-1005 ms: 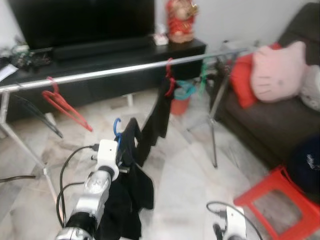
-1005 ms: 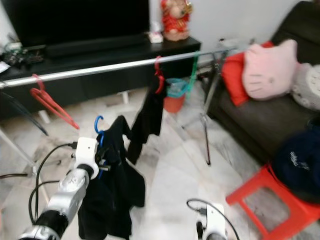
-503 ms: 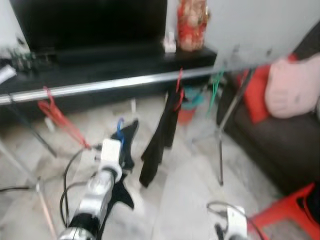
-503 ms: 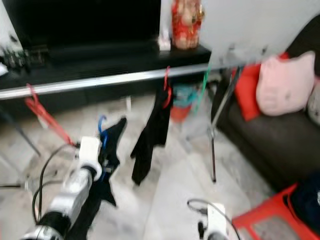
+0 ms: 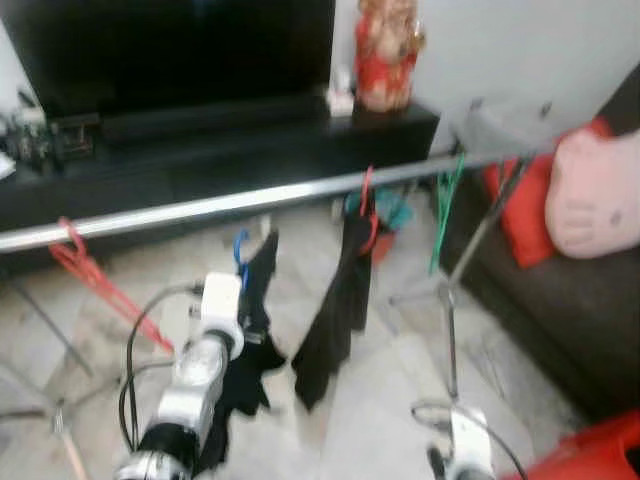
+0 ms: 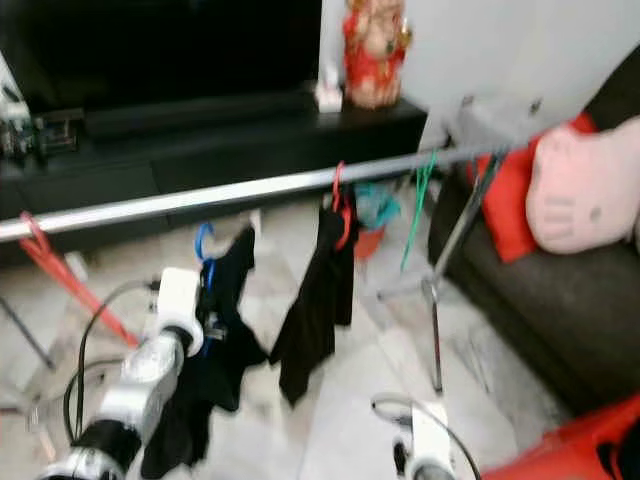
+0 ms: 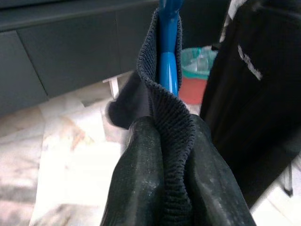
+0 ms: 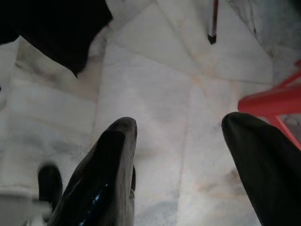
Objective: Hang hanger
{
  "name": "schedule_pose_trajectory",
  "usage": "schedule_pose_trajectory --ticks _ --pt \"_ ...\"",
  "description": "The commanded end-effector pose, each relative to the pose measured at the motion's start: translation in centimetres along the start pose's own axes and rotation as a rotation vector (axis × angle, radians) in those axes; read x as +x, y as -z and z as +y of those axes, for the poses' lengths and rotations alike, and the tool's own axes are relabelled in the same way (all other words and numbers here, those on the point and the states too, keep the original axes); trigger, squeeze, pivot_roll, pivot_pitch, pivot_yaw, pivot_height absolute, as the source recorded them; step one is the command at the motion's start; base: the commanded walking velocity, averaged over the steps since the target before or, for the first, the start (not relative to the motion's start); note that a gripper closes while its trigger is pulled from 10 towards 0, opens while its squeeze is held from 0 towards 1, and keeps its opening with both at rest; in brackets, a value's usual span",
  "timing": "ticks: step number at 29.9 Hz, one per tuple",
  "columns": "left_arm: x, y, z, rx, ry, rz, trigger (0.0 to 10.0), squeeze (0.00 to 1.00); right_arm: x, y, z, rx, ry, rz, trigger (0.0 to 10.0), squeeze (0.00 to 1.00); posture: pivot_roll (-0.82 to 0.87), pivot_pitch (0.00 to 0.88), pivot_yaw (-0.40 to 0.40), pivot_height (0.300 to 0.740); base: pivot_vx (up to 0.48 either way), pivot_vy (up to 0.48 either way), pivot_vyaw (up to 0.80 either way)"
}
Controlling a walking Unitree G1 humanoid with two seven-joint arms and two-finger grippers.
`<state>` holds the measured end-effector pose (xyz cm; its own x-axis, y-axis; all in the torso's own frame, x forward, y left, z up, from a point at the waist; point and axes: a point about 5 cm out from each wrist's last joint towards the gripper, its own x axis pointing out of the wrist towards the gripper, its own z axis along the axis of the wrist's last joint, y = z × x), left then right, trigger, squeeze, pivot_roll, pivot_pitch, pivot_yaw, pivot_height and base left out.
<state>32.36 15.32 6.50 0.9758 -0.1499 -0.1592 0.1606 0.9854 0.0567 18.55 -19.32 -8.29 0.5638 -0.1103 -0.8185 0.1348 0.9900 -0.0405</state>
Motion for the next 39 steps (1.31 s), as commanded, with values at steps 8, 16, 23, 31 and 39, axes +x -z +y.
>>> schedule_pose_trajectory --ticks 8,16,23,31,39 --pt "-0.2 -1.9 -0.3 -0.012 0.069 -0.122 10.0 0.0 0.0 -0.2 1.1 -0.024 -0.037 -0.001 10.0 0.0 0.05 0.0 -0.047 0.74 0.128 0.0 0.0" --pt "0.1 -2.5 -0.5 0.006 0.076 -0.136 10.0 0.0 0.1 -0.2 1.1 -0.041 -0.04 -0.003 10.0 0.0 0.05 0.0 -0.047 0.74 0.0 0.0 0.0" --pt "1.6 -4.0 -1.4 0.013 0.087 -0.146 10.0 0.0 0.1 -0.4 1.1 -0.05 -0.043 -0.005 10.0 0.0 0.05 0.0 -0.05 0.74 0.0 0.0 0.0" --pt "3.1 -4.4 -1.5 0.016 0.015 -0.072 10.0 0.0 0.1 -0.5 1.1 -0.092 -0.053 -0.009 10.0 0.0 0.04 0.0 -0.045 0.74 0.0 0.0 0.0" --pt "4.4 -5.8 -1.0 0.004 -0.057 -0.04 10.0 0.0 0.1 -0.6 1.1 -0.12 -0.061 -0.011 10.0 0.0 0.04 0.0 -0.041 0.74 0.0 0.0 0.0"
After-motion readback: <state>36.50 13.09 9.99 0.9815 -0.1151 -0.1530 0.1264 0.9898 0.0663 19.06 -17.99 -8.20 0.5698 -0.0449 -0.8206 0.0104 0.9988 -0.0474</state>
